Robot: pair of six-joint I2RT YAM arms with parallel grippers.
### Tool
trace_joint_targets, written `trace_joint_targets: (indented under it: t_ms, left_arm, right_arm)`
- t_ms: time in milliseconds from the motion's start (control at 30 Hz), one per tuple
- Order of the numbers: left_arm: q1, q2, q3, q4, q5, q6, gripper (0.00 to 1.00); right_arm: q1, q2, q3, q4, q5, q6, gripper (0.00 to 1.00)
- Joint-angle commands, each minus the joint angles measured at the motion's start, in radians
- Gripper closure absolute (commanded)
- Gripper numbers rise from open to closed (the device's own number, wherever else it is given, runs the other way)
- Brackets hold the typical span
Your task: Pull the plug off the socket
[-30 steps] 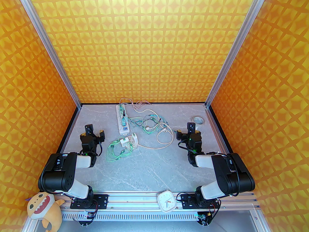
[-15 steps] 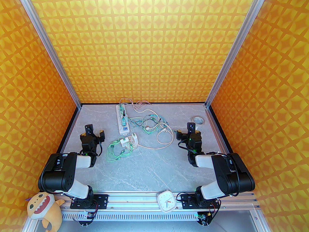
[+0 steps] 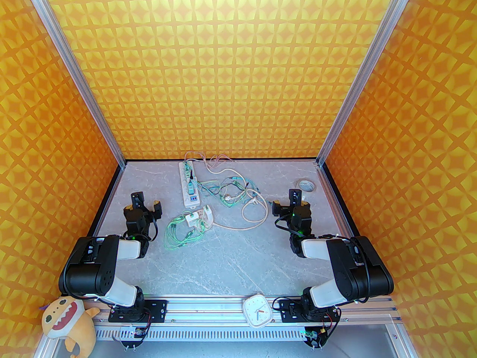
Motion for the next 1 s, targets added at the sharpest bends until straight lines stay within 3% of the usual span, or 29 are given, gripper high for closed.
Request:
trace_joint_targets:
  t_ms: [0,633,733,833,967]
  left_arm:
    - [0.003,0.004,-0.004,0.010,0.014,0.010,0.01]
    - [0.003,-0.041,-0.046,0.050,0.012,0.010,0.01]
    - [-0.015,-0.074,-0.090,0.119,-0.001,0.029,0.01]
    - [-0.051,-0.215,0.002,-0.161,-0.063,0.053,0.01]
    - [-0.050,-0.394,0.196,-0.586,-0.100,-0.035,0.01]
  right_arm:
    - [0.003,0.001,0.005,-0.009,-0.012,-0.012,0.01]
    - [0.003,-0.006,-0.005,0.011,0.002,-0.017,0.01]
    - [0.003,-0.135,-0.002,-0.113,0.070,0.010,0.02]
    - [0.003,-0.283,0.089,-0.394,0.141,0.087,0.02]
    - [0.003,-0.398,0.154,-0.557,0.195,0.263,0.02]
